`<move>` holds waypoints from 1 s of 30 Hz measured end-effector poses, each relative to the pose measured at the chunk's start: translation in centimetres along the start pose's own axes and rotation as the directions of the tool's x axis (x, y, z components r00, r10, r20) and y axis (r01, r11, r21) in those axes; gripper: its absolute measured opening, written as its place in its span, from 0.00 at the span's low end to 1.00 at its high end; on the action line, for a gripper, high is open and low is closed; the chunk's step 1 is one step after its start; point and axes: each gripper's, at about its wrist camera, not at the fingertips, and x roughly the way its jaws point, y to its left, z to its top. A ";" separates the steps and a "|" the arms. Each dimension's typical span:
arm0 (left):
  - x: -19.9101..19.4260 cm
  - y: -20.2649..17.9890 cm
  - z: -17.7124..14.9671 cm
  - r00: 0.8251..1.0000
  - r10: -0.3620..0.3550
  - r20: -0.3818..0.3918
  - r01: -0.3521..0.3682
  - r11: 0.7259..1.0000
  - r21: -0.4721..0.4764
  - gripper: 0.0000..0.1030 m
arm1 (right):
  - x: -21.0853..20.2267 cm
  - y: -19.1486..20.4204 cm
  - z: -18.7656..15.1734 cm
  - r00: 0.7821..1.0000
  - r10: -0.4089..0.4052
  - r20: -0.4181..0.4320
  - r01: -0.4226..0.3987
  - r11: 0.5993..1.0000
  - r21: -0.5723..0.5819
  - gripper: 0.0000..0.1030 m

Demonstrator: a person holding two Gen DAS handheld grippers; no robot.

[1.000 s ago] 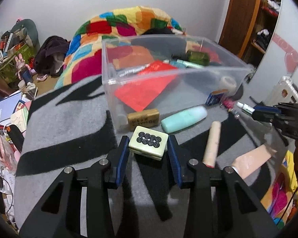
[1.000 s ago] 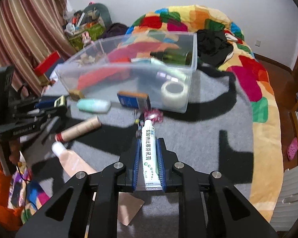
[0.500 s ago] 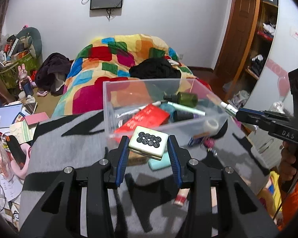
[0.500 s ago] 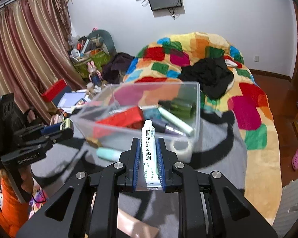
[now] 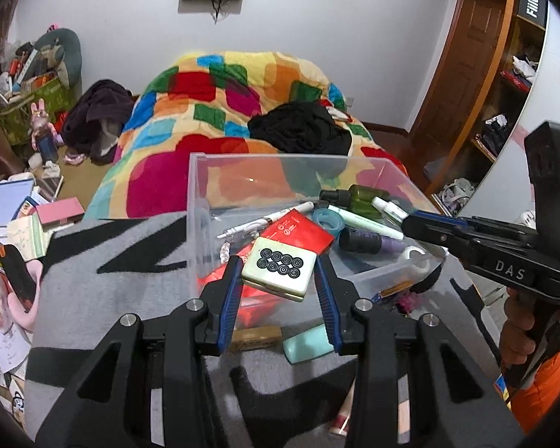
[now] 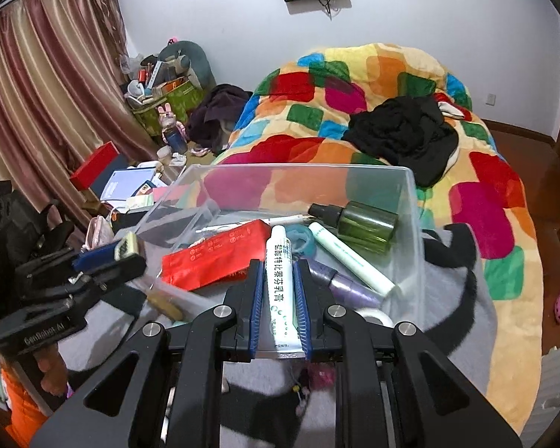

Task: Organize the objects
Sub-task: 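Carry the toothpaste tube and green block into the box with both tools and release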

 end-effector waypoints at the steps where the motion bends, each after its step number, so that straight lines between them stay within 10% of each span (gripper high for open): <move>1: 0.3 0.0 0.1 1.000 0.001 -0.006 -0.001 1.000 0.000 0.35 | 0.5 0.1 0.1 1.000 0.005 -0.007 -0.005 1.000 0.001 0.15; 11: 1.1 -0.4 0.2 1.000 -0.003 -0.017 0.003 1.000 0.014 0.33 | 3.8 2.0 0.2 0.997 0.014 -0.079 -0.019 0.998 -0.065 0.14; 30: -3.1 -0.2 -2.1 0.998 0.033 0.053 -0.034 0.999 0.002 0.46 | -2.8 0.9 -1.8 0.999 -0.017 0.033 0.019 0.997 -0.069 0.29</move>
